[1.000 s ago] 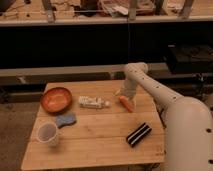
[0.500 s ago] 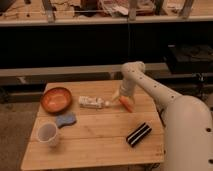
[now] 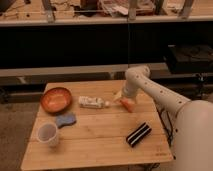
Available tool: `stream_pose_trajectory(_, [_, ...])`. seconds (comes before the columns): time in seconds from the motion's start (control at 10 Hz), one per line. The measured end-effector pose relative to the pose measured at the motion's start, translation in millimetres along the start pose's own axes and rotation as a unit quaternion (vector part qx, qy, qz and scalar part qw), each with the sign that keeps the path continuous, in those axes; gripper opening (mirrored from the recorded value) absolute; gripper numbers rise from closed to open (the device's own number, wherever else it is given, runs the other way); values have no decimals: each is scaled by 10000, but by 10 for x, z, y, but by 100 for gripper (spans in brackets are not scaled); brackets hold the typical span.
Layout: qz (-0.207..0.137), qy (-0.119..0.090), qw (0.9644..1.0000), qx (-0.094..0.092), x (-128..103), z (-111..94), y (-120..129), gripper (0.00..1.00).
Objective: Drag the pepper across the table
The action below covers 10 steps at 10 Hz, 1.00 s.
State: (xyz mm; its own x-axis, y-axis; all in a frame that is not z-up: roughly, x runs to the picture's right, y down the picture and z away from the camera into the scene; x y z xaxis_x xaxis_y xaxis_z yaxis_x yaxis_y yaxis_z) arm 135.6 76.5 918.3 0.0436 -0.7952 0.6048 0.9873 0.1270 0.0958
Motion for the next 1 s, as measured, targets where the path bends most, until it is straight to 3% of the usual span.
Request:
stream_pose_trajectory(0.8, [99,-25,9995,-312,143,185,-45,80])
stream_pose_trajectory(0.9, [126,-59,9994,-320,138,205,-47,78])
stream_pose_trajectory(1.0, [170,-93,9992,-336,130,229,-30,70])
